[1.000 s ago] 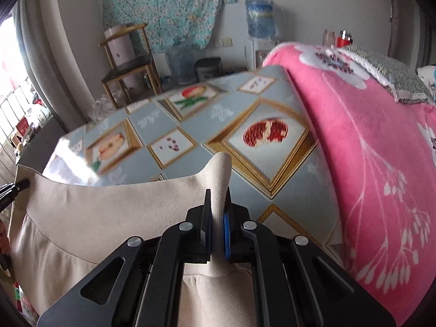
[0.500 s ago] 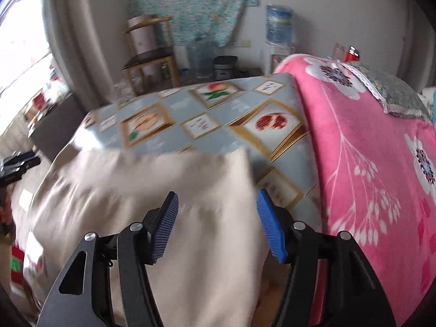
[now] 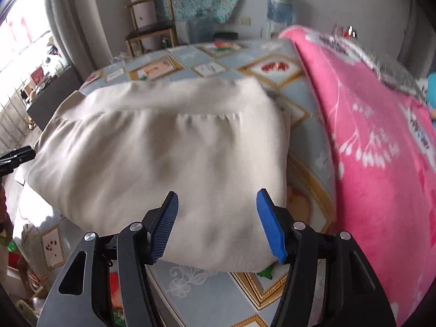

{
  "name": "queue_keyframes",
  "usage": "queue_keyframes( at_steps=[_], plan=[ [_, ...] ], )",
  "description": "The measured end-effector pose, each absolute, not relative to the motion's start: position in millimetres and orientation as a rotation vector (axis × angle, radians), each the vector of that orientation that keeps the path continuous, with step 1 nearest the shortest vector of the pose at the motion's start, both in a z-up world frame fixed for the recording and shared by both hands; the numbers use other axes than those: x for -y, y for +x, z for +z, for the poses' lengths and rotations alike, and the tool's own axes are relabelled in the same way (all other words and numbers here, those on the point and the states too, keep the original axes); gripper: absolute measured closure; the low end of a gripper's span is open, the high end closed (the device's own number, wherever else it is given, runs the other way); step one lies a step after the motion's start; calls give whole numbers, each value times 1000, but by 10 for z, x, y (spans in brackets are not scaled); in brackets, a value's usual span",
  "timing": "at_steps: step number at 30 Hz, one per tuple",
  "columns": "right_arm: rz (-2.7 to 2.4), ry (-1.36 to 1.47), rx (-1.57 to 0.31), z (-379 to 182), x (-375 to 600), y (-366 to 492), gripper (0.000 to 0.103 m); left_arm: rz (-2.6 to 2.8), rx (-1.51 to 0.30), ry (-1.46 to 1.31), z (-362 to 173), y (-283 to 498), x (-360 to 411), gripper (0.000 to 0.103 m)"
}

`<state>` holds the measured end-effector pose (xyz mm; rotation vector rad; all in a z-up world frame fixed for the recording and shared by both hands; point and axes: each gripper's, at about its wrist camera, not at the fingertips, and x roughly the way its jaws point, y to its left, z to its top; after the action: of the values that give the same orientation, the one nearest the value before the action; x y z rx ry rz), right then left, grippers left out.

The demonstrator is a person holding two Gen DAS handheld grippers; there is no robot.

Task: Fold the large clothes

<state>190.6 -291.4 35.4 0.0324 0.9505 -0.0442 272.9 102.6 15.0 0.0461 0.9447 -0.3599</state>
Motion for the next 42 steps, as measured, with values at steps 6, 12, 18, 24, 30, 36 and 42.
queue_keyframes(
  at_steps=[6,12,18,24,30,36,42],
  plan=[
    [-87,73,-1007,-35,2953,1870,44,-311,-984,18,-141,2669,-1178,27],
    [-58,18,-932,477,2536,1812,39,-342,-895,32,288,2527,-1048,28],
    [108,10,-929,320,1762,2010,32,-456,-912,104,141,2412,-340,26],
    [89,-5,-1008,1,1573,2113,28,-440,-925,125,-137,2405,-236,26],
    [159,-20,-898,286,1414,2060,29,-436,-870,150,-10,2466,-130,27],
    [192,-9,-1010,15,1462,2252,29,-412,-928,191,-201,2590,-116,26],
    [76,11,-887,380,1865,2621,29,-393,-903,102,-58,2977,-161,26]
  ],
)
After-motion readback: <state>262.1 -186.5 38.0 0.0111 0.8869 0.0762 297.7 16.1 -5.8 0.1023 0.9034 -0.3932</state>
